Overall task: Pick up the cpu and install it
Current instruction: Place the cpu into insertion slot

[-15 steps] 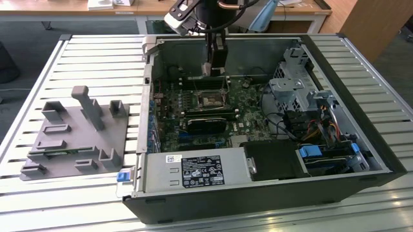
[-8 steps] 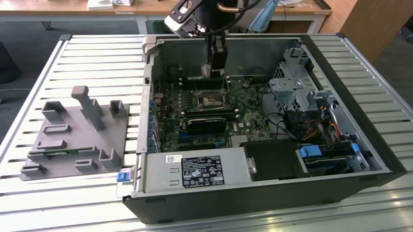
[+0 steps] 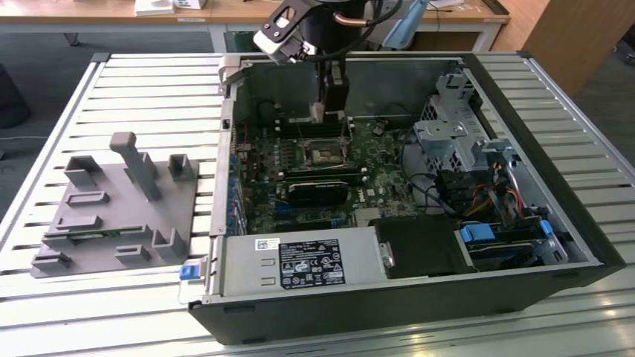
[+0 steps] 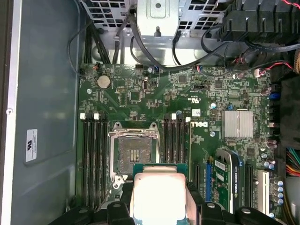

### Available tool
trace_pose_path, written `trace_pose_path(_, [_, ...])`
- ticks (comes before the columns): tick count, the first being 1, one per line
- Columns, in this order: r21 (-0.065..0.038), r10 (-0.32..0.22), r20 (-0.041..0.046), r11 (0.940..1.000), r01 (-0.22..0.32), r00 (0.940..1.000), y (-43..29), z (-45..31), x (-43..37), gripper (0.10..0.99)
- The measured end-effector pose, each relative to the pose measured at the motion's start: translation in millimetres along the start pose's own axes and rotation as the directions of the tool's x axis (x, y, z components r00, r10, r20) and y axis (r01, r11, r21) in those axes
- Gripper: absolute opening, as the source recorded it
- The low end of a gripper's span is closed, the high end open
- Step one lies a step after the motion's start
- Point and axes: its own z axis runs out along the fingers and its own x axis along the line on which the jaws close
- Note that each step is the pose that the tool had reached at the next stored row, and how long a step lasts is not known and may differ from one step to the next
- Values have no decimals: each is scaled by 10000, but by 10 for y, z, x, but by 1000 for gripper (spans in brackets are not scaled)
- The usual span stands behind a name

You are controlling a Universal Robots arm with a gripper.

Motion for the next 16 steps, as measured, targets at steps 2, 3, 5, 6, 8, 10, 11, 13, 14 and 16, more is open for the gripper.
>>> trace_pose_path(2, [0, 0, 0, 10000, 0, 10000, -1, 15, 0, 525])
trace_pose_path(3, [0, 0, 0, 10000, 0, 10000, -1, 22, 0, 525])
trace_pose_path(5, [-1, 0, -1, 10000, 0, 10000, -1, 34, 0, 525])
trace_pose_path(6, [0, 0, 0, 10000, 0, 10000, -1, 38, 0, 525])
trace_pose_path(8, [0, 0, 0, 10000, 0, 10000, -2, 44, 0, 525])
trace_pose_path(10, [-1, 0, 0, 10000, 0, 10000, -2, 50, 0, 525])
trace_pose_path(11, [-1, 0, -2, 10000, 0, 10000, -2, 55, 0, 525])
trace_pose_path(13, [0, 0, 0, 10000, 0, 10000, -3, 61, 0, 525])
trace_pose_path(14, [0, 0, 0, 10000, 0, 10000, -3, 64, 0, 525])
trace_pose_path(16, [0, 0, 0, 10000, 0, 10000, -3, 69, 0, 525])
